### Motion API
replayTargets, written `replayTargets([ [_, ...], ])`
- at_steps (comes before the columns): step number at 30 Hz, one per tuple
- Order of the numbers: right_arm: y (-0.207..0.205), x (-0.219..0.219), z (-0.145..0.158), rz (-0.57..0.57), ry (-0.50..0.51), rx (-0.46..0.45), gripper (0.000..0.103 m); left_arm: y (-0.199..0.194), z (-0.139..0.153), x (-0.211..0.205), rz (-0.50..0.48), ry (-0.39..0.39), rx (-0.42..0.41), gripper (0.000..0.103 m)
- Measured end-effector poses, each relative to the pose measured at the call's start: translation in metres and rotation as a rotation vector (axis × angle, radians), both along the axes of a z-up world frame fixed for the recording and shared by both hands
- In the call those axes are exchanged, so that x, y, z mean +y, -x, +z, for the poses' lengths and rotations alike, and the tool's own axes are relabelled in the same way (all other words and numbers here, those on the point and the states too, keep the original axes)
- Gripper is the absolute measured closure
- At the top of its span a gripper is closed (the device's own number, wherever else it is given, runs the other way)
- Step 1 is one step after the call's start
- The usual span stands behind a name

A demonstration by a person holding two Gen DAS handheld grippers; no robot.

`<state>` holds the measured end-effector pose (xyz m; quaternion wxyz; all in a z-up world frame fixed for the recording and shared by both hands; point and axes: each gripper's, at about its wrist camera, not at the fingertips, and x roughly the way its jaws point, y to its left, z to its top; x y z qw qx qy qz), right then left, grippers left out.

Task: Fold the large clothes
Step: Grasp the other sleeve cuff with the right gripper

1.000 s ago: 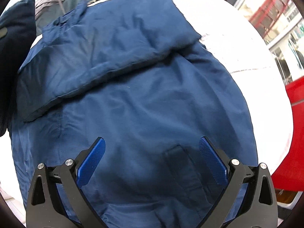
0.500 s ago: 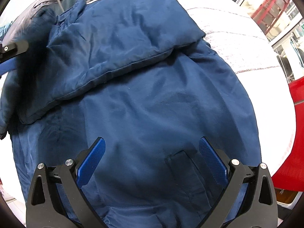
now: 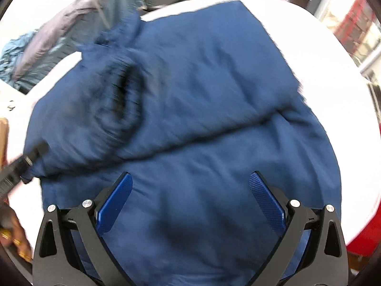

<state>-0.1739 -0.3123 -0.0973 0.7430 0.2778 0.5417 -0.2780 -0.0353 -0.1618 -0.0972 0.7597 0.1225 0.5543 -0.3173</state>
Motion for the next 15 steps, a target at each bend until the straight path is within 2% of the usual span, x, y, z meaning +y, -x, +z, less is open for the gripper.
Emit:
replayTargets([
  [4, -0.041, 0.010, -0.002, 0.087, 0.010, -0.026, 0.007, -0.012, -0.008, 0.028, 0.086, -0.022, 0.039, 0.034],
  [7, -0.071, 0.017, -0.013, 0.168, 0.053, 0.018, 0.021, -0.016, -0.002, 0.037, 0.107, -0.011, 0.033, 0.034],
  [10, -0.089, 0.022, -0.028, 0.231, 0.071, 0.068, 0.039, -0.016, 0.004, 0.037, 0.101, -0.010, 0.006, 0.034],
  [12, -0.087, 0.024, -0.031, 0.262, 0.049, 0.068, 0.072, -0.015, 0.007, 0.036, 0.099, -0.004, 0.000, 0.034],
  [13, -0.081, 0.026, -0.028, 0.270, 0.051, 0.062, 0.072, -0.014, 0.008, 0.035, 0.097, -0.002, -0.002, 0.034],
  [15, -0.080, 0.033, -0.020, 0.296, 0.129, 0.059, 0.077, -0.013, 0.008, 0.034, 0.091, -0.002, -0.004, 0.034],
])
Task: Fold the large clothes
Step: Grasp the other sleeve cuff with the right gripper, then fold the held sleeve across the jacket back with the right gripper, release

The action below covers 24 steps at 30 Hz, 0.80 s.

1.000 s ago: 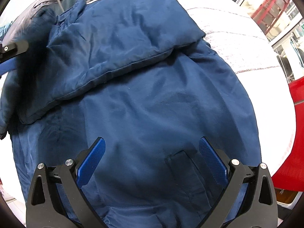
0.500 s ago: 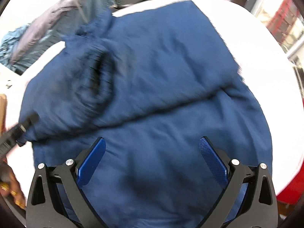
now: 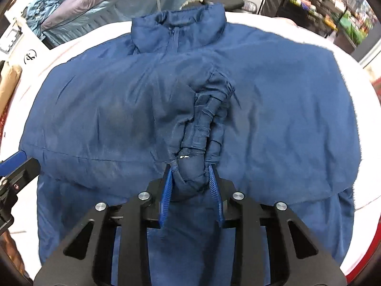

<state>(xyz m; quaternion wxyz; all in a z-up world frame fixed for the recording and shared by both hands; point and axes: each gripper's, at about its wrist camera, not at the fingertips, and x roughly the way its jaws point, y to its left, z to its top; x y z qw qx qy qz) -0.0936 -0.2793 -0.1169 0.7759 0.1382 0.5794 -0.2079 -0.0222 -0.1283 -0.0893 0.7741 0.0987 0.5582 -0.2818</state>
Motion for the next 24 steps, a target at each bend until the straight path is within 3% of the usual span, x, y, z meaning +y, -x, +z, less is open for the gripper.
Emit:
replayTargets([
  [6, 0.005, 0.001, 0.031, -0.009, 0.152, -0.061, 0.078, 0.004, -0.003, -0.005, -0.022, -0.007, 0.000, 0.034],
  [10, -0.003, -0.017, 0.016, -0.036, 0.097, 0.012, 0.077, 0.004, -0.007, -0.009, -0.031, -0.020, 0.007, 0.034],
  [12, -0.002, -0.021, 0.000, -0.045, 0.061, 0.073, 0.067, 0.003, -0.009, -0.010, -0.034, -0.026, 0.012, 0.034],
  [14, 0.003, -0.020, -0.008, -0.045, 0.053, 0.098, 0.063, 0.003, -0.012, -0.012, -0.038, -0.041, 0.016, 0.033],
  [17, 0.013, -0.021, -0.004, -0.085, 0.073, 0.101, 0.038, 0.002, -0.015, -0.011, -0.035, -0.054, 0.015, 0.033],
  [21, 0.029, -0.027, 0.016, -0.164, 0.039, 0.013, 0.037, -0.003, -0.015, -0.006, -0.008, -0.054, 0.002, 0.033],
  [24, 0.026, -0.020, 0.030, -0.121, 0.034, -0.048, 0.037, -0.009, -0.017, -0.005, 0.010, -0.051, 0.005, 0.033],
])
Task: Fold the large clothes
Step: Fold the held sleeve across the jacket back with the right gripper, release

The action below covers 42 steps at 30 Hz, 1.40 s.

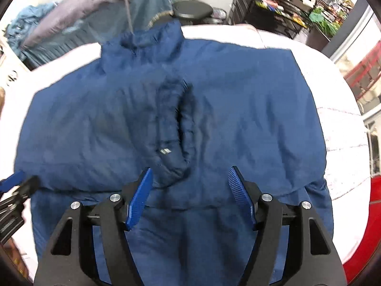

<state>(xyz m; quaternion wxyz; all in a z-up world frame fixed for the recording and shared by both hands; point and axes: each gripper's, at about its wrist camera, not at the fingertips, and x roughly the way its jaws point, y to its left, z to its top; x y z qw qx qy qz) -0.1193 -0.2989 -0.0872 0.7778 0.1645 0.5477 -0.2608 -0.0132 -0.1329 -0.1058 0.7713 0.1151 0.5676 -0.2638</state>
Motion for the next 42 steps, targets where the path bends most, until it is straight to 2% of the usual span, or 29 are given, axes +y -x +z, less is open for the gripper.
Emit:
replayTargets([
  [3, -0.014, 0.011, -0.005, 0.079, 0.002, 0.013, 0.037, -0.006, -0.007, -0.003, -0.001, -0.022, 0.009, 0.033],
  [6, -0.024, 0.019, -0.023, 0.126, 0.012, 0.062, 0.037, -0.009, -0.017, -0.007, -0.022, -0.058, 0.021, 0.033],
  [9, -0.027, 0.017, -0.046, 0.113, -0.016, 0.136, 0.037, -0.012, -0.030, -0.014, -0.042, -0.102, 0.047, 0.032],
  [12, -0.025, 0.005, -0.058, 0.067, -0.101, 0.139, 0.037, -0.015, -0.039, -0.018, -0.046, -0.119, 0.061, 0.031],
  [15, -0.025, -0.001, -0.061, 0.051, -0.129, 0.138, 0.035, -0.017, -0.047, -0.019, -0.039, -0.122, 0.075, 0.030],
  [24, -0.037, -0.005, -0.079, 0.064, -0.121, 0.176, 0.024, -0.018, -0.068, -0.015, -0.088, -0.104, 0.080, 0.025],
  [29, -0.044, -0.008, -0.088, 0.054, -0.084, 0.207, 0.014, -0.011, -0.075, -0.022, -0.114, -0.154, 0.025, 0.018],
  [33, -0.046, -0.011, -0.091, 0.045, -0.077, 0.216, 0.008, -0.006, -0.076, -0.027, -0.115, -0.215, -0.034, 0.007],
  [42, -0.049, -0.029, -0.087, 0.028, -0.082, 0.221, 0.007, -0.020, -0.072, -0.027, -0.136, -0.208, 0.029, 0.007],
])
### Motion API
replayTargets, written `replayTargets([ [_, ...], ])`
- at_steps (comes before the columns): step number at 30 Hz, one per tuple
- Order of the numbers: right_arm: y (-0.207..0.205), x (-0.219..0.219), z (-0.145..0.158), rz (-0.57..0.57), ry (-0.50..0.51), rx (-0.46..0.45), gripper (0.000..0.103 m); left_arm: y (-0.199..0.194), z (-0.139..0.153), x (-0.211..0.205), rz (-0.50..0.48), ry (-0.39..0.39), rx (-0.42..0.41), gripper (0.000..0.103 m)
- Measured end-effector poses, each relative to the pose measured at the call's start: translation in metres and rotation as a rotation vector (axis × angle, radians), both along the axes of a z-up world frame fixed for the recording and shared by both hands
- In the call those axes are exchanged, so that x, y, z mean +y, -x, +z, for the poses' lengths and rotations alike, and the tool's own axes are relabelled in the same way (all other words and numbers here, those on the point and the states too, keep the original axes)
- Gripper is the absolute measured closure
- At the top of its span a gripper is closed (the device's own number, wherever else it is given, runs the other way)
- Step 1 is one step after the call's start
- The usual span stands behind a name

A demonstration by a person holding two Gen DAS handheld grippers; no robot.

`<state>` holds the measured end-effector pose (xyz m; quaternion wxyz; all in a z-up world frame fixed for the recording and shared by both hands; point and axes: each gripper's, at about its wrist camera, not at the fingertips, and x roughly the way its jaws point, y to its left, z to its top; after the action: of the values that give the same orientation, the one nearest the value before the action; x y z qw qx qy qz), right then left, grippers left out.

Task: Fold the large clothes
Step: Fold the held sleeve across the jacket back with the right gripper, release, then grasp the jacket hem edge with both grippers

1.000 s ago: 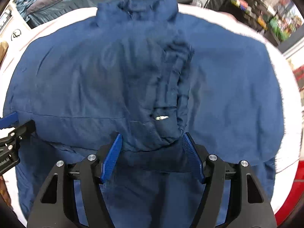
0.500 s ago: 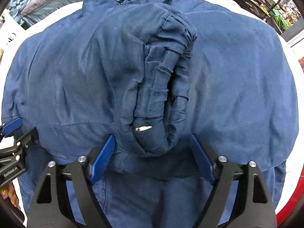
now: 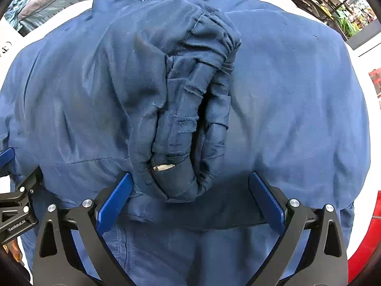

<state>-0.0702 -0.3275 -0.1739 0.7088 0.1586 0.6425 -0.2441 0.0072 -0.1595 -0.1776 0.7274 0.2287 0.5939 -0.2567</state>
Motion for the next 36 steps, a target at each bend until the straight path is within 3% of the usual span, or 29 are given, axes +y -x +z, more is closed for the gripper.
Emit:
replayTargets([
  [6, 0.021, 0.003, 0.018, -0.008, 0.011, -0.071, 0.006, 0.004, 0.012, 0.011, -0.035, 0.033, -0.001, 0.007],
  [13, 0.054, 0.013, 0.035, 0.018, 0.062, -0.119, 0.007, 0.032, 0.031, 0.033, -0.097, 0.070, -0.075, 0.007],
  [21, 0.094, 0.019, 0.051, -0.066, 0.083, -0.178, 0.007, 0.052, 0.057, 0.053, -0.055, 0.144, -0.142, 0.007],
  [27, 0.124, 0.021, 0.042, -0.107, 0.052, -0.139, 0.007, 0.053, 0.057, 0.085, 0.027, 0.159, -0.099, 0.007],
  [36, 0.163, 0.020, 0.027, -0.111, 0.005, -0.079, 0.007, 0.062, 0.034, 0.150, 0.111, 0.146, 0.015, 0.009],
])
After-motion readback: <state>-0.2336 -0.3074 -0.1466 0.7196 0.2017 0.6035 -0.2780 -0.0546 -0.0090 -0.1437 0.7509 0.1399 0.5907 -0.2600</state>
